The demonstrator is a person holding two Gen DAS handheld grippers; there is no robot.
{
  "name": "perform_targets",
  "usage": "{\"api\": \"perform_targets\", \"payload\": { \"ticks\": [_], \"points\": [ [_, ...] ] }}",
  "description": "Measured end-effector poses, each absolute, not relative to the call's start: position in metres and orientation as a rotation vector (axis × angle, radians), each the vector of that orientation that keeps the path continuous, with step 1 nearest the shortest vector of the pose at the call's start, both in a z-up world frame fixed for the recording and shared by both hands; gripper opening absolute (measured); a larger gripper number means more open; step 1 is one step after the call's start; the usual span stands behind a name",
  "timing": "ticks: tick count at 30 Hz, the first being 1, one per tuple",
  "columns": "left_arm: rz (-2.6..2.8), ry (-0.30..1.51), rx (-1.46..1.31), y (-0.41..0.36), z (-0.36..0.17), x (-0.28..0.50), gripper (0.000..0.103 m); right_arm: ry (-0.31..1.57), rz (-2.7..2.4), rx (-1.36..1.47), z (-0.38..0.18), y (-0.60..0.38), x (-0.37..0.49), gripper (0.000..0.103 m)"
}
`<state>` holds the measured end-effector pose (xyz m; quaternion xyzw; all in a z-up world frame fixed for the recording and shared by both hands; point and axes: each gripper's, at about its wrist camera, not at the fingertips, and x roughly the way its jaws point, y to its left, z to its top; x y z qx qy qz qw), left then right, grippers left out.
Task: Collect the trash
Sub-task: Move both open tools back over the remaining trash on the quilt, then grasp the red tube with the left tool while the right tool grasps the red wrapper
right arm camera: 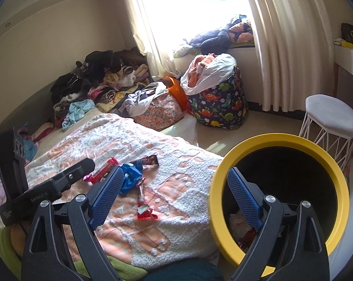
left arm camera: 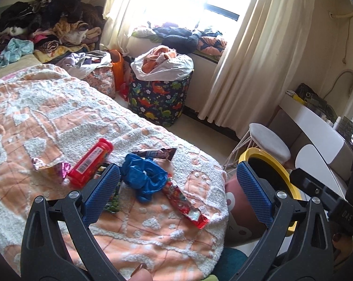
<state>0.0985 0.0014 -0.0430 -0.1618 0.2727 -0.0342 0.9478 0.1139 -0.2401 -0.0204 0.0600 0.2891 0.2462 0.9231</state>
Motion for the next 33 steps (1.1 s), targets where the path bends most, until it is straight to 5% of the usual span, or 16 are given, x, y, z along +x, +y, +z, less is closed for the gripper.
{"api": "perform_targets", "payload": {
  "ticks": [21, 33],
  "points": [
    [0.079, 0.630, -0.391, 0.069, -0.064, 0.082, 0.091, 0.649, 0.616, -0.004, -0.039, -0.182, 0.095, 0.088],
    [0.092, 0.770, -0.499, 0.100, -0.103, 0.086, 0.045, 0.706, 0.633, -0.056, -0.056, -0.157, 0.103, 0.083]
  ]
}}
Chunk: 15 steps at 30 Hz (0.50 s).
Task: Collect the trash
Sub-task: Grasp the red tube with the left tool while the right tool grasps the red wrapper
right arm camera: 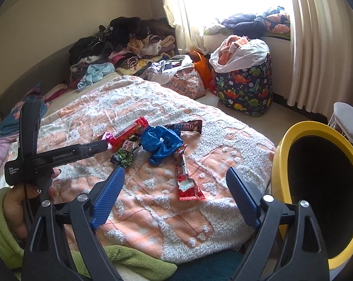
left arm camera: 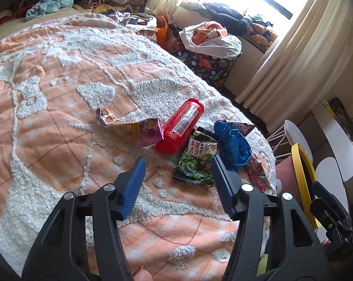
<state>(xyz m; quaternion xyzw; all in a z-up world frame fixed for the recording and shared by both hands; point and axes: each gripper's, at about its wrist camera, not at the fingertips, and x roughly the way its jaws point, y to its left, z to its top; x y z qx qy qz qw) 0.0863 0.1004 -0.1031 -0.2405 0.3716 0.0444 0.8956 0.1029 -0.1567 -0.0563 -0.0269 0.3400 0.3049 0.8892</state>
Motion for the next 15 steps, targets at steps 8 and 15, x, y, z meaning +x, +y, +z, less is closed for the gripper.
{"api": "perform_targets", "payload": {
  "ticks": [8, 15],
  "points": [
    [0.081, 0.770, -0.495, 0.102, -0.110, 0.103, 0.042, 0.778, 0.644, -0.087, -0.076, -0.140, 0.117, 0.074],
    [0.086, 0.779, -0.464, 0.106, -0.112, 0.123, 0.042, 0.886, 0.659, -0.048, -0.100, -0.129, 0.139, 0.068]
  ]
}}
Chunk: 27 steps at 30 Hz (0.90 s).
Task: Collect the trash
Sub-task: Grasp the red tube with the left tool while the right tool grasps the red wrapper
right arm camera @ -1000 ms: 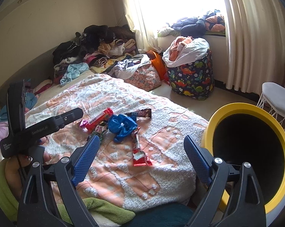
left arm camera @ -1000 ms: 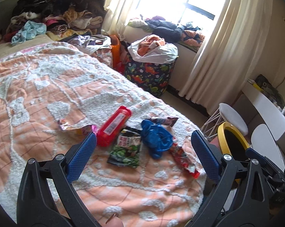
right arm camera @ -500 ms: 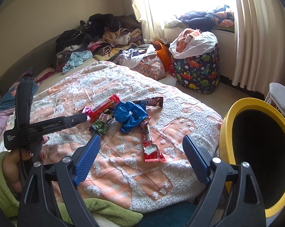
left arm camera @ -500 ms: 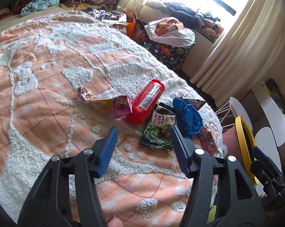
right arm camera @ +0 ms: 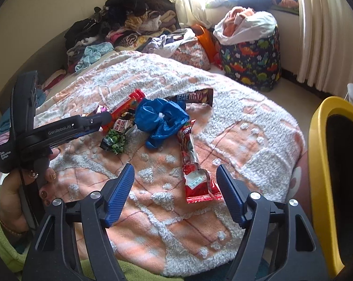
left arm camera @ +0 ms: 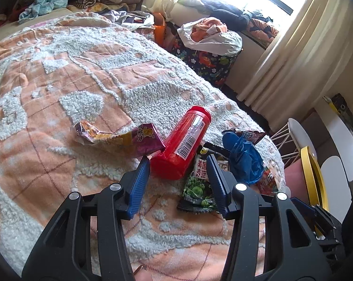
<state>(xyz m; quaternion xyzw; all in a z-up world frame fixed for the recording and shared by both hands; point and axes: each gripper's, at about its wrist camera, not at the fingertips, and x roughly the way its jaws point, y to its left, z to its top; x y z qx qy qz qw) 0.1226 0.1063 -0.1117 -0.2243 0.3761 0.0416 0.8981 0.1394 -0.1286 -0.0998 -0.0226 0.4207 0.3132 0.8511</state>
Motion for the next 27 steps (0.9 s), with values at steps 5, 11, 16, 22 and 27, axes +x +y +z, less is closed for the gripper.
{"api": "perform_targets", "payload": {
  "ticks": [5, 11, 16, 22, 27],
  "points": [
    [0.076, 0.791, -0.446, 0.109, -0.116, 0.136, 0.042, 0.974, 0.658, -0.014, -0.120, -0.124, 0.157, 0.045],
    [0.043, 0.801, -0.460, 0.111, -0.122, 0.146, 0.041, 1.000, 0.654, 0.052, -0.126, -0.136, 0.158, 0.019],
    [0.021, 0.788, -0.469, 0.108, -0.123, 0.144, 0.036, 0.973, 0.653, 0.067, -0.121, -0.146, 0.147, 0.018],
    [0.006, 0.761, -0.466, 0.102, -0.116, 0.133, 0.032, 0.941, 0.640, 0.094, -0.113, -0.161, 0.140, 0.018],
    [0.009, 0.728, -0.456, 0.099, -0.104, 0.123, 0.030, 0.922, 0.644, 0.103, -0.106, -0.170, 0.135, 0.018]
  ]
}}
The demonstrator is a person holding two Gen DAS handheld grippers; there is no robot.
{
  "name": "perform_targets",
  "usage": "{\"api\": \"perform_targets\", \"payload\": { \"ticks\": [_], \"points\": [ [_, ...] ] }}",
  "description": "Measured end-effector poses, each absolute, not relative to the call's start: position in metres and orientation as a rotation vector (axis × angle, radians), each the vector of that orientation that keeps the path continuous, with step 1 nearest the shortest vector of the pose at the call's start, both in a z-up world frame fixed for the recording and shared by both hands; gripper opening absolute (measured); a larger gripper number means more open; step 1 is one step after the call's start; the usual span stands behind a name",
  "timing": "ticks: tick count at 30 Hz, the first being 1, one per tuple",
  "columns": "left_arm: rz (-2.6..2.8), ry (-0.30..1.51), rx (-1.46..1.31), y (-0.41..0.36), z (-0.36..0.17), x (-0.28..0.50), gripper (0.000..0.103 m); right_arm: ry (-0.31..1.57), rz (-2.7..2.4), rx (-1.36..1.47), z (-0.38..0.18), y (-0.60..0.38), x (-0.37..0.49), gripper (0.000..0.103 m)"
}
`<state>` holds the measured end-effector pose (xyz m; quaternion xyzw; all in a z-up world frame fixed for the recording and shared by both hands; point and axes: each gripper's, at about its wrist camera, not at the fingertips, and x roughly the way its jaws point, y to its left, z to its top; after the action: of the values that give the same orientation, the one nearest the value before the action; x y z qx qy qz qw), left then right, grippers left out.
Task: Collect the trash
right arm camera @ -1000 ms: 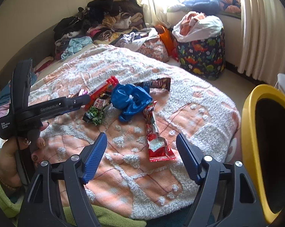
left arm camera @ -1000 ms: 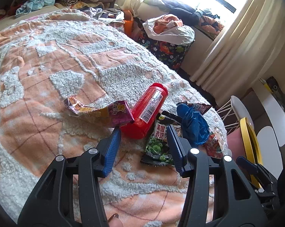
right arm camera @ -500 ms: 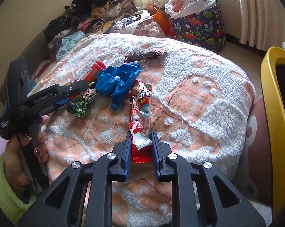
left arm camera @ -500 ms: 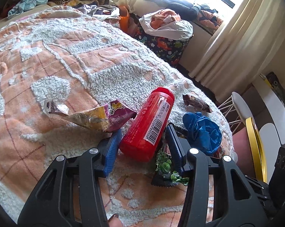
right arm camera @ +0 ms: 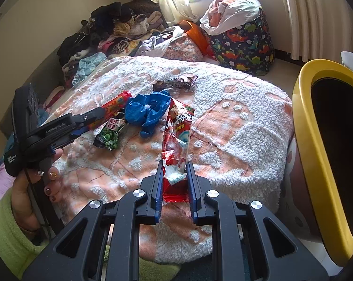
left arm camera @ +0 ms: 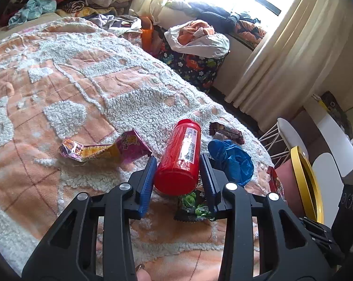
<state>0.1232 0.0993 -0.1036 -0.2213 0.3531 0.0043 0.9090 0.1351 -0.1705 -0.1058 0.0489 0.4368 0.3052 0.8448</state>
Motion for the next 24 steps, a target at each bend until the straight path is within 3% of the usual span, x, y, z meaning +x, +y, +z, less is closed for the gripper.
{"api": "perform_targets", "payload": {
  "ticks": [24],
  "points": [
    [-0.060, 0.598, -0.378, 0.063, -0.048, 0.097, 0.025, 0.830, 0.670, 0.106, -0.067, -0.183, 0.121, 0.018]
  ]
}}
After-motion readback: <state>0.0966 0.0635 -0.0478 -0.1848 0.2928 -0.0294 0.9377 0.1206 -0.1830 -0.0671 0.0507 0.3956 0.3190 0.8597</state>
